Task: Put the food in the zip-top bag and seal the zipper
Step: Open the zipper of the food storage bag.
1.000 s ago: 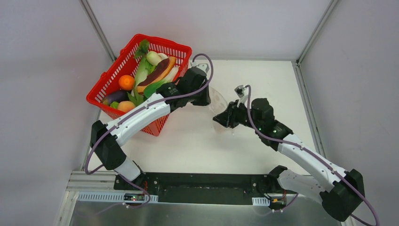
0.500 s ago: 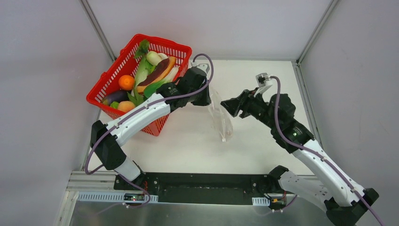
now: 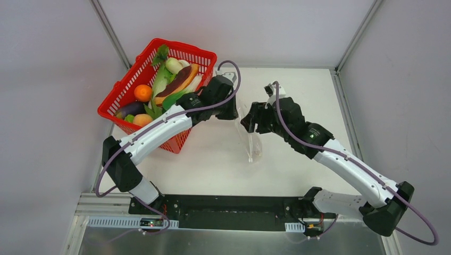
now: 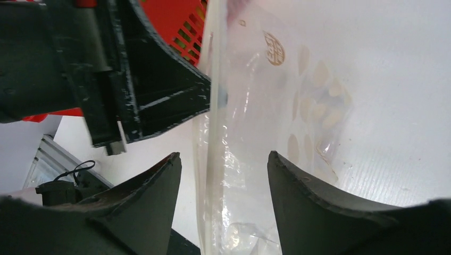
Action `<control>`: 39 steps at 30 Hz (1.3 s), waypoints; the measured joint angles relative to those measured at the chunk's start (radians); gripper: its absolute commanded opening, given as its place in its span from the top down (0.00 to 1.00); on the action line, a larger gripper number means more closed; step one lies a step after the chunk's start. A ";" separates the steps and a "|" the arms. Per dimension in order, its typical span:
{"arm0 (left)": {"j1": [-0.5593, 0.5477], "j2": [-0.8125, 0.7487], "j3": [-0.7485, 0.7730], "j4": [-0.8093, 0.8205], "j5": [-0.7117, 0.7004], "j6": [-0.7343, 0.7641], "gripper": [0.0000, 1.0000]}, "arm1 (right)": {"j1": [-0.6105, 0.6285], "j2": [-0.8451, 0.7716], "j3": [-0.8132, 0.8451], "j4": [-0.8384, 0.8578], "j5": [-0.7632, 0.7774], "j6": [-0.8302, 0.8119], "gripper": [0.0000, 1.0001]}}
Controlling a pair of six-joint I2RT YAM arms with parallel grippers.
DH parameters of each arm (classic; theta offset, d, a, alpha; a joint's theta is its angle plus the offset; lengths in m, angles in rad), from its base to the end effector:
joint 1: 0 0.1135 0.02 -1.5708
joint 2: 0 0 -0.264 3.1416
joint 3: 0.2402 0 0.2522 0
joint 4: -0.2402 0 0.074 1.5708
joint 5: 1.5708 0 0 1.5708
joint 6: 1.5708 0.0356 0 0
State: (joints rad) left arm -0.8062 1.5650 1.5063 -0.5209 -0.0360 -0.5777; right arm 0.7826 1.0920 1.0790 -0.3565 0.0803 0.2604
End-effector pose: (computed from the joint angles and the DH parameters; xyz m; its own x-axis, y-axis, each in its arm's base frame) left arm 0.2489 -0.2576 0.3630 -0.7001 -0.0585 -0.7117 0.3797 0.8136 -0.4404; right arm 0.1766 0.1716 0.3651 -0.4148 -0.0505 -0.9085 -0.5620 0.7995 0.2121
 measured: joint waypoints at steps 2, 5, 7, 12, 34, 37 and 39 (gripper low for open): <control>0.000 0.000 0.011 -0.016 -0.001 -0.007 0.92 | 0.045 0.011 0.038 -0.011 0.064 -0.024 0.36; 0.000 0.000 0.041 -0.036 -0.008 -0.016 0.92 | 0.109 0.045 0.091 -0.037 0.169 -0.061 0.35; 0.000 0.000 0.055 -0.040 -0.018 -0.020 0.92 | 0.151 0.083 0.118 -0.057 0.253 -0.085 0.35; 0.000 0.000 0.062 -0.051 -0.031 -0.037 0.92 | 0.210 0.143 0.122 -0.090 0.394 -0.125 0.43; 0.000 0.000 0.066 -0.090 -0.055 -0.039 0.91 | 0.259 0.116 0.091 -0.066 0.571 -0.195 0.89; 0.000 0.000 0.074 -0.098 -0.056 -0.034 0.90 | 0.259 0.098 0.076 -0.055 0.577 -0.197 1.00; 0.000 0.000 0.077 -0.099 -0.056 -0.028 0.83 | 0.259 0.080 0.059 -0.042 0.583 -0.194 1.00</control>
State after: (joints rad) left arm -0.8062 1.5650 1.5833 -0.6201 -0.0917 -0.6060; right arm 1.0416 1.1717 1.1378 -0.3981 0.6636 0.0666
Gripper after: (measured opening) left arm 0.099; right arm 0.018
